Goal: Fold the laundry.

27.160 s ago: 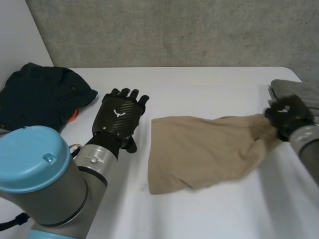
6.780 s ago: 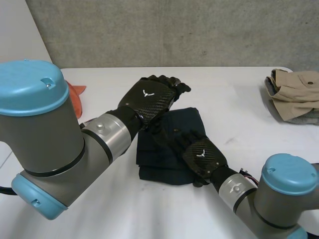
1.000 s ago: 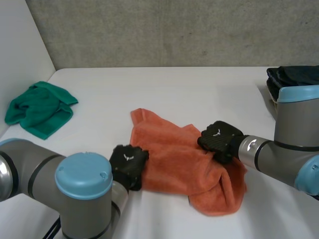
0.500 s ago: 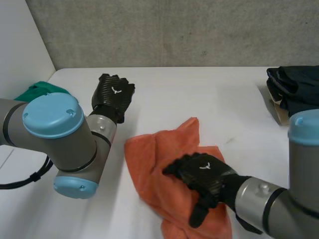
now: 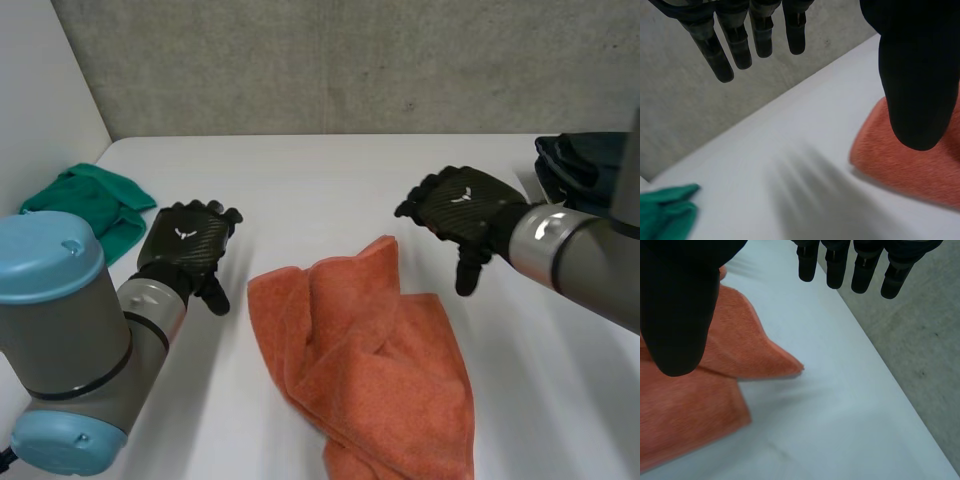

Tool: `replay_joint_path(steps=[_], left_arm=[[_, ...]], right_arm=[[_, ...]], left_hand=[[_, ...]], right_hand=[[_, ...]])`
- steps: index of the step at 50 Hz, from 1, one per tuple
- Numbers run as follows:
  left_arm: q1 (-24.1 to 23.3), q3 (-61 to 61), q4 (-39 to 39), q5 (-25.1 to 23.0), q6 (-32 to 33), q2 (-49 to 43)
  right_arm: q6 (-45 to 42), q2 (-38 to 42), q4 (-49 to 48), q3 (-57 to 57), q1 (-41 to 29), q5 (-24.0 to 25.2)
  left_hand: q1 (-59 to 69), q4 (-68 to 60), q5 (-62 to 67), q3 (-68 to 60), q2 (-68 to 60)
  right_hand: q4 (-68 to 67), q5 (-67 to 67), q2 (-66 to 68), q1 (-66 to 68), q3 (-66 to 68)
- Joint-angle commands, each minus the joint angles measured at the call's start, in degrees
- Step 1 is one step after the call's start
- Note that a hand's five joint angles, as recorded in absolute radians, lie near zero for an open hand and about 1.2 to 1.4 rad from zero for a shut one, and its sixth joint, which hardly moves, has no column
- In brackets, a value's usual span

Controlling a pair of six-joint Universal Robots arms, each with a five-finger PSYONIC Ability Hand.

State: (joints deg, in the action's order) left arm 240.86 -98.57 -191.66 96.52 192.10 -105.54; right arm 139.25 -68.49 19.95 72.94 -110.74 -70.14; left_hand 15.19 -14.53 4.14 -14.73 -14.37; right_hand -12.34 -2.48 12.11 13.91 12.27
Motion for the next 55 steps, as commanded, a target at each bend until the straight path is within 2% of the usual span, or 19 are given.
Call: replay_joint_path(steps=[1, 4, 11, 14, 18, 22, 23, 24, 29, 32, 33, 34, 36, 40, 45, 48, 53, 55], left_arm=[[3.82, 3.02, 1.11, -10.62, -4.54, -5.53], [3.83, 6.89, 1.37, -14.33, -4.63, -10.8], [3.92, 14.81, 7.25, -14.25, -4.28, -19.95], [3.83, 18.06, 10.25, -13.64, -4.01, -22.94], [3.74, 20.7, 10.87, -12.32, -4.1, -24.8], [3.56, 21.84, 10.78, -9.69, -3.92, -24.8], [3.3, 22.02, 10.52, -8.55, -3.92, -24.54], [3.13, 22.11, 10.17, -8.1, -3.92, -24.53], [1.98, 22.2, 8.58, -6.87, -3.84, -23.74], [1.1, 22.11, 8.58, -6.87, -3.4, -23.13], [0.93, 22.11, 8.58, -6.87, -3.14, -23.04], [0.75, 22.02, 8.32, -6.87, -2.0, -22.78], [0.75, 22.19, 8.14, -6.87, -0.68, -22.78], [0.84, 24.39, 6.74, -6.78, 4.06, -22.86], [1.19, 31.24, 2.0, -6.25, 10.48, -23.3], [1.45, 37.21, -2.3, -5.29, 14.35, -22.95], [1.28, 45.04, -10.39, -2.57, 17.08, -20.41], [1.37, 46.63, -13.38, -1.68, 17.17, -17.34]], right_arm=[[0.06, 14.58, -5.78, -9.64, -0.27, 4.48], [-0.03, 19.87, -9.39, -12.9, -0.36, 4.14], [0.06, 29.8, -14.67, -20.45, -0.53, 4.75], [-0.03, 32.53, -14.76, -23.09, -0.62, 4.84], [0.06, 35.61, -14.76, -25.99, -0.71, 5.89], [0.23, 37.28, -14.85, -27.67, -0.71, 7.73], [0.32, 37.55, -14.85, -27.85, -0.71, 8.09], [0.32, 37.81, -14.85, -28.02, -0.71, 8.35], [0.41, 39.39, -14.76, -28.99, -0.8, 9.59], [0.41, 40.1, -14.85, -29.69, -0.8, 9.68], [0.41, 40.36, -14.85, -30.04, -0.8, 9.5], [0.41, 40.45, -14.85, -30.39, -0.88, 9.24], [0.5, 40.63, -14.85, -30.92, -0.97, 8.88], [1.29, 40.28, -17.57, -31.98, -1.15, 6.26], [3.65, 38.18, -27.13, -35.13, -1.24, -2.87], [5.41, 36.06, -31.45, -36.89, -1.32, -6.22], [13.13, 26.95, -42.51, -37.43, -1.32, -13.07], [14.99, 24.03, -44.37, -36.99, -1.32, -13.7]], left_hand=[[-1.11, 0.45, -0.07, 0.65, 0.29], [-0.6, -0.06, 0.44, 0.14, -0.22], [1.75, -2.41, 2.8, -2.21, -2.57], [7.8, -8.46, 8.84, -8.25, -8.62], [22.23, -22.9, 23.28, -22.69, -23.06], [51.64, -52.31, 52.69, -52.1, -52.47], [62.54, -63.2, 63.58, -62.99, -63.36], [64.79, -65.45, 65.83, -65.25, -65.61], [64.81, -65.47, 65.86, -65.27, -65.63], [64.81, -65.47, 65.86, -65.27, -65.63], [64.81, -65.47, 65.86, -65.27, -65.63], [64.81, -65.47, 65.86, -65.27, -65.63], [64.81, -65.47, 65.86, -65.27, -65.63], [64.81, -65.47, 65.86, -65.27, -65.63], [64.81, -65.47, 65.86, -65.27, -65.63], [64.81, -65.47, 65.86, -65.27, -65.63], [64.81, -65.47, 65.86, -65.27, -65.63], [64.81, -65.47, 65.86, -65.27, -65.63]], right_hand=[[2.34, 2.48, -2.11, -3.91, -2.27], [1.92, 2.06, -1.69, -3.49, -1.85], [-1.76, -1.62, 1.99, 0.19, 1.83], [-4.79, -4.65, 5.03, 3.22, 4.86], [-10.66, -10.52, 10.89, 9.09, 10.73], [-20.42, -20.28, 20.65, 18.85, 20.49], [-22.28, -22.14, 22.52, 20.71, 22.35], [-24.3, -24.16, 24.53, 22.73, 24.37], [-32.72, -32.58, 32.96, 31.15, 32.79], [-47.14, -47.0, 47.37, 45.57, 47.21], [-58.35, -58.21, 58.59, 56.78, 58.42], [-64.13, -63.99, 64.36, 62.56, 64.2], [-67.66, -67.52, 67.89, 66.09, 67.73], [-67.66, -67.52, 67.89, 66.09, 67.73], [-67.66, -67.52, 67.89, 66.09, 67.73], [-67.66, -67.52, 67.89, 66.09, 67.73], [-67.66, -67.52, 67.89, 66.09, 67.73], [-67.66, -67.52, 67.89, 66.09, 67.73]])
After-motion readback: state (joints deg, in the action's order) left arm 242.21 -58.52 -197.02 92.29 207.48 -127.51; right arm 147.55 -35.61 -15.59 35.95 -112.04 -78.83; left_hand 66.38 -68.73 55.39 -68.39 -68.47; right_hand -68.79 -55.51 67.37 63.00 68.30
